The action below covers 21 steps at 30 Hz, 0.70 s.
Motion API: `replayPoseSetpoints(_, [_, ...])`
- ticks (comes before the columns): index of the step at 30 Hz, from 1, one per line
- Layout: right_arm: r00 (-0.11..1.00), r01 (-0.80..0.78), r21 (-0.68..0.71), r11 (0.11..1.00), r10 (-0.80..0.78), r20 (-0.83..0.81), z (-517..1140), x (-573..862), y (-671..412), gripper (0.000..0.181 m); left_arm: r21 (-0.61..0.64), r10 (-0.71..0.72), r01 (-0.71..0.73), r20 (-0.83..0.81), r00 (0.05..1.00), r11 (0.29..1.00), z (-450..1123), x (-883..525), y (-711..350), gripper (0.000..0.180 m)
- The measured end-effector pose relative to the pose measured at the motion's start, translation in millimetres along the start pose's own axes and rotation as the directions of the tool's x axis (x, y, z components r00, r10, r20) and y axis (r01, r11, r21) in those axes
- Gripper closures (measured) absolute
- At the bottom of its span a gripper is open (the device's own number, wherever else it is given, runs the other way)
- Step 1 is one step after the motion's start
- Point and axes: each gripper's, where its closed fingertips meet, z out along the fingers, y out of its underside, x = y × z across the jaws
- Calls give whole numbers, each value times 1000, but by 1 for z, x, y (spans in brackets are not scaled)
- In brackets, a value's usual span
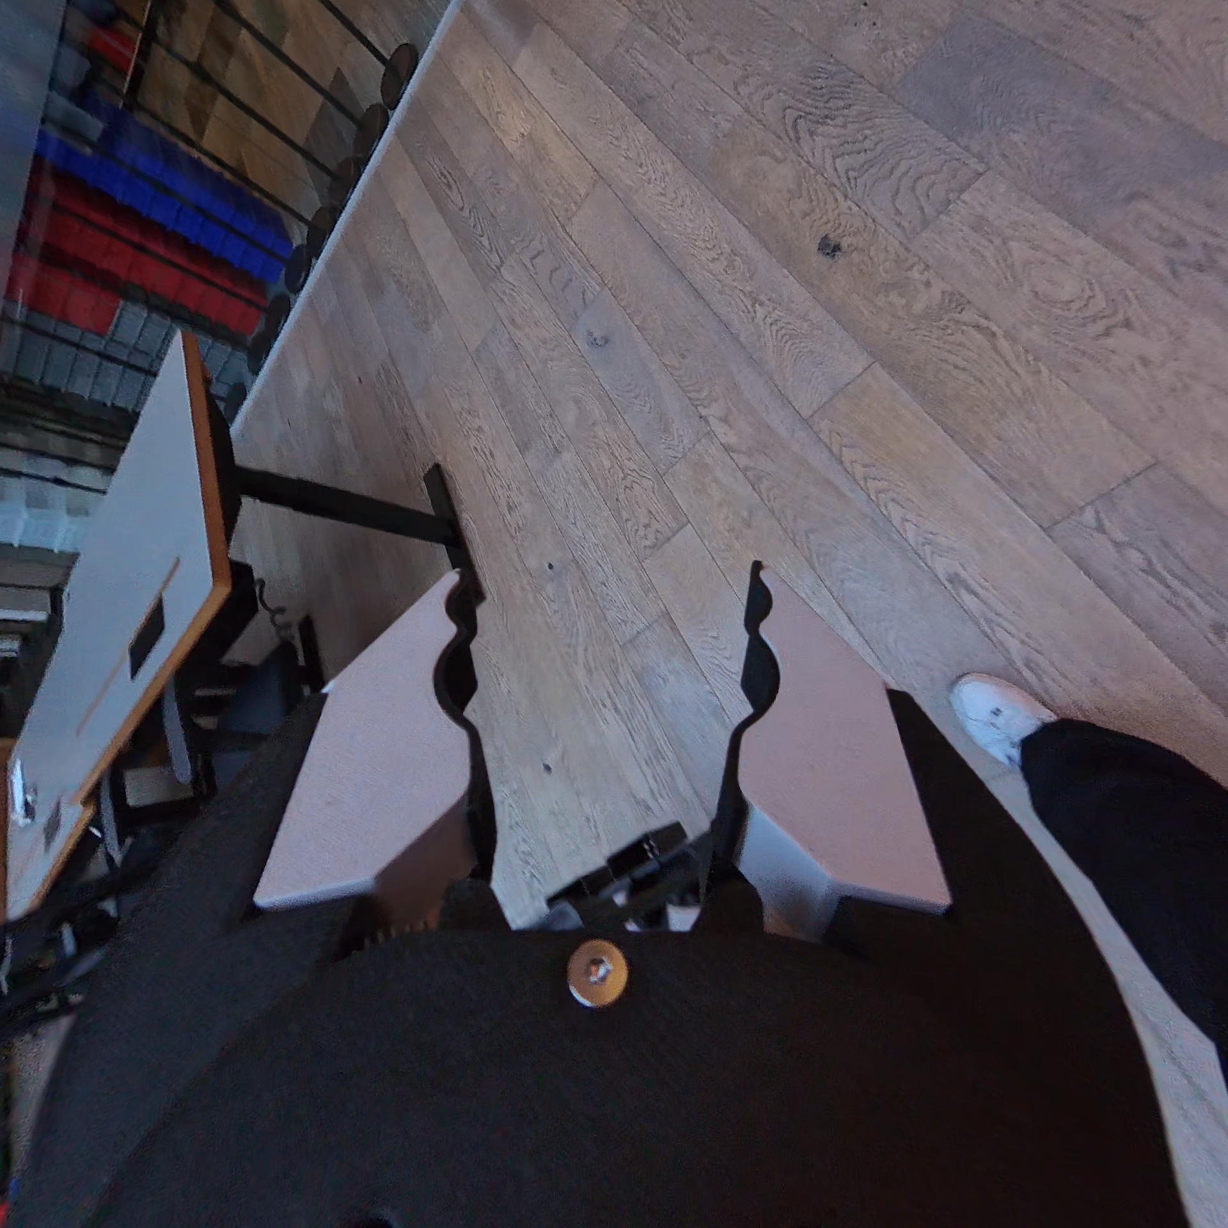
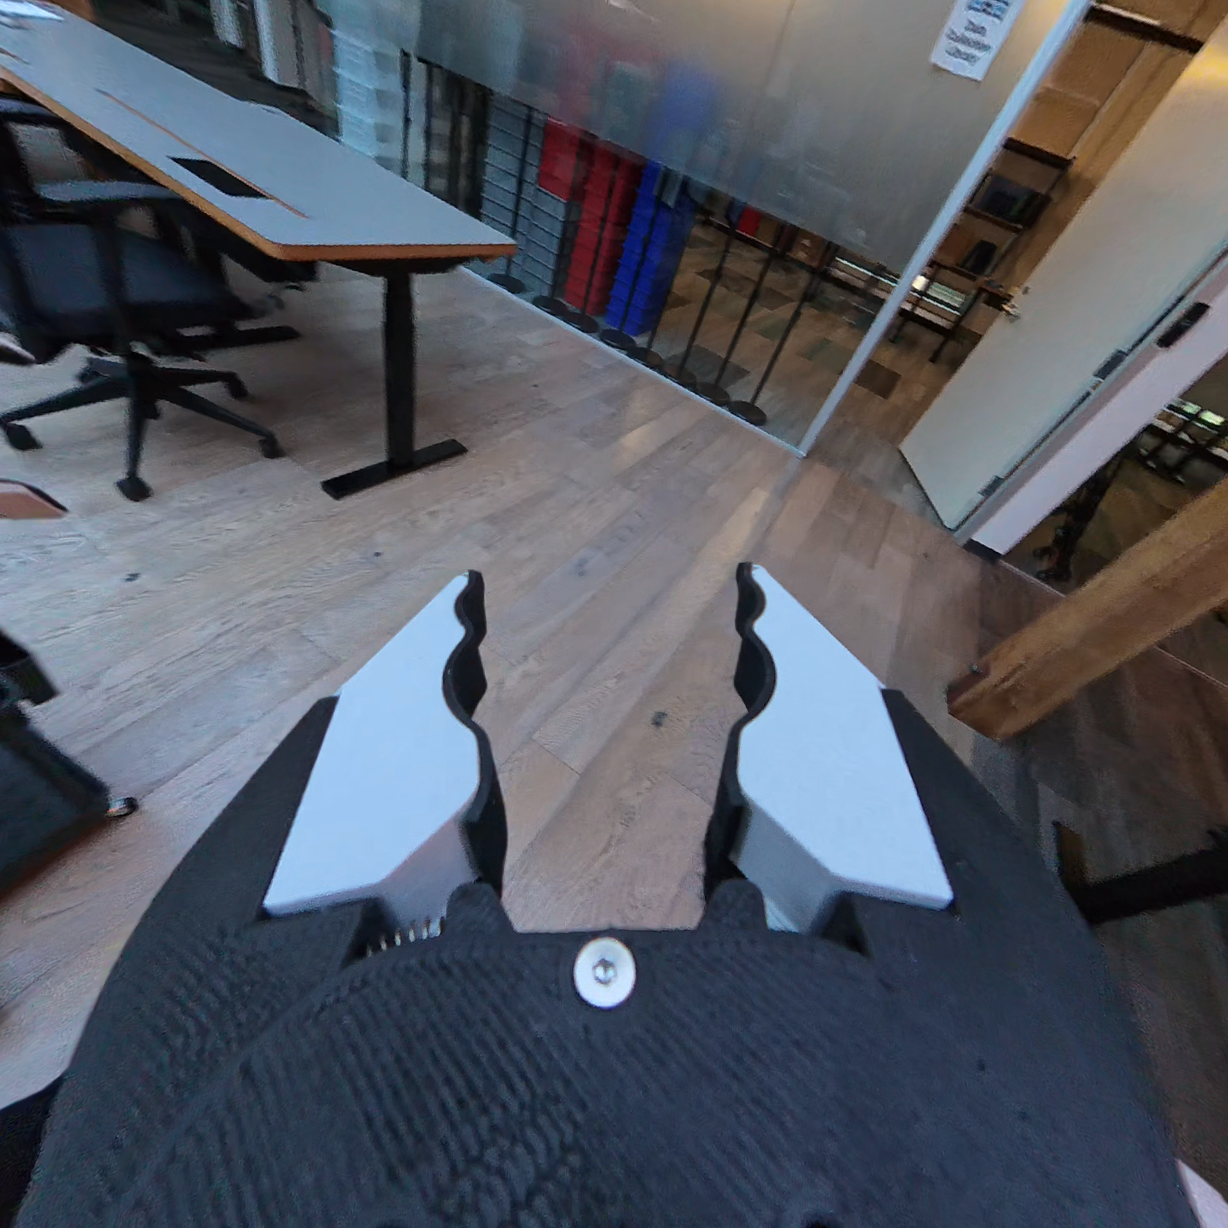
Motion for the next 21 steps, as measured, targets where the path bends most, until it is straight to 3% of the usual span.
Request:
replayPoseSetpoints(3, [985, -5, -109, 994, -13, -170, 60, 90, 23, 114, 20, 99, -98, -35, 995, 995, 105, -55, -82, 101])
replayPoseSetpoints(6, [954, -166, -219, 962, 100, -283, 99, 162, 51, 120, 54, 141, -136, -101, 985, 989, 196, -99, -172, 101])
replayPoseSetpoints(12, [856, -306, -326, 895, 108, -506, 177, 297, 126, 136, 117, 103, -82, -184, 977, 990, 390, -163, -342, 101])
replayPoseSetpoints(13, [836, -325, -310, 893, 118, -536, 199, 322, 137, 146, 120, 85, -64, -180, 980, 991, 426, -174, -367, 100])
replayPoseSetpoints(14, [839, -309, -285, 907, 119, -532, 229, 345, 142, 161, 130, 57, -33, -187, 981, 991, 458, -184, -394, 101])
replayPoseSetpoints(16, [860, -254, -291, 922, 79, -504, 310, 398, 149, 171, 147, -1, 31, -201, 980, 989, 515, -207, -448, 103])
replayPoseSetpoints(21, [941, -218, -328, 919, 108, -321, 604, 515, 86, 159, 143, -88, 122, -225, 970, 982, 643, -283, -584, 100])
